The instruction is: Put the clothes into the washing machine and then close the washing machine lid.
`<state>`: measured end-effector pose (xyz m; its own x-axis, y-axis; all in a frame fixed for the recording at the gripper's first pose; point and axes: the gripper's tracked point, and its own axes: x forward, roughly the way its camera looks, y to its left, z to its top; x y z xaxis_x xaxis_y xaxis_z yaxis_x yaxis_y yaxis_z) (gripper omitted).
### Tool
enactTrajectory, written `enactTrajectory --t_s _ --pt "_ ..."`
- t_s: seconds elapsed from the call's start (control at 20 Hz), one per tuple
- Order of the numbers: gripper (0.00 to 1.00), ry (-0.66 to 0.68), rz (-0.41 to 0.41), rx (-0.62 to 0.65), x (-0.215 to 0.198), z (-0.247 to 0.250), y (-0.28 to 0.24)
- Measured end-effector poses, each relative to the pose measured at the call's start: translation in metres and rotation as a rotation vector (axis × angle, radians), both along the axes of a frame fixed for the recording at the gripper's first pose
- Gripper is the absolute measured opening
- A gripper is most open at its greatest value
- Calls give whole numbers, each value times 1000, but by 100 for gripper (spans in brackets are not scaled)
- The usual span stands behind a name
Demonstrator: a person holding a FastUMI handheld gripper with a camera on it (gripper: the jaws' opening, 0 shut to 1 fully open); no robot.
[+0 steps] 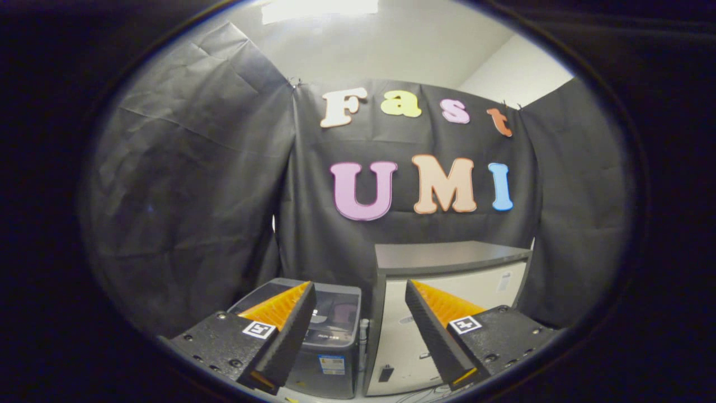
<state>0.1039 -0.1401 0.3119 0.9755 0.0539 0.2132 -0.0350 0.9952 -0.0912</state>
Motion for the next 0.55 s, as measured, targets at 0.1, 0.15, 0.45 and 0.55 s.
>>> enactTrajectory --t_s 0.1,0.15,0.45,0.55 --pt "97 -27 31 26 4 4 3" --pt "97 -30 36 32 3 3 2" --pt "97 -13 17 35 6 -3 -8" --pt "97 -10 36 52 6 -4 -6"
